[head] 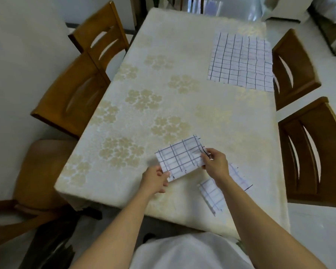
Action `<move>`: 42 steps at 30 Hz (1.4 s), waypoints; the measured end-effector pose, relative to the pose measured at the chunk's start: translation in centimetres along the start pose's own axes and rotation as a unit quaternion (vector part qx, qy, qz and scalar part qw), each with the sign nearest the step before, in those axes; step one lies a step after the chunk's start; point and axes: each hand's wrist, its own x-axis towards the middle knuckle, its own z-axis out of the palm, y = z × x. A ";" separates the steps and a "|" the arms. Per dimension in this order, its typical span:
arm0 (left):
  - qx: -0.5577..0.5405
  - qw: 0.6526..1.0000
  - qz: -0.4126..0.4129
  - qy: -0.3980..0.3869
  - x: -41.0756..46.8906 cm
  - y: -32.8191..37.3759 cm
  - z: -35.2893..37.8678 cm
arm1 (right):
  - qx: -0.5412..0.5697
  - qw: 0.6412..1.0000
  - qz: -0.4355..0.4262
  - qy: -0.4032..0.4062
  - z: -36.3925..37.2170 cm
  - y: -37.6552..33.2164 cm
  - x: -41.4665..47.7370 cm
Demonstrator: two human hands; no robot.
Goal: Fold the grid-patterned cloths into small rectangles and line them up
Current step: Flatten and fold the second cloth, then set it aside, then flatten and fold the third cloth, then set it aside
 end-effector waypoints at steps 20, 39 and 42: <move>0.161 0.982 -0.098 0.007 4.7 4.0 5.8 | -0.079 0.996 0.008 0.043 -1.7 1.7 9.9; 0.432 0.897 0.085 -0.031 8.5 4.3 7.4 | -0.513 0.755 -0.333 -0.234 0.1 3.0 13.3; 0.449 0.890 0.077 -0.023 8.6 4.0 7.2 | -0.522 0.754 -0.321 -0.237 -0.2 2.6 13.8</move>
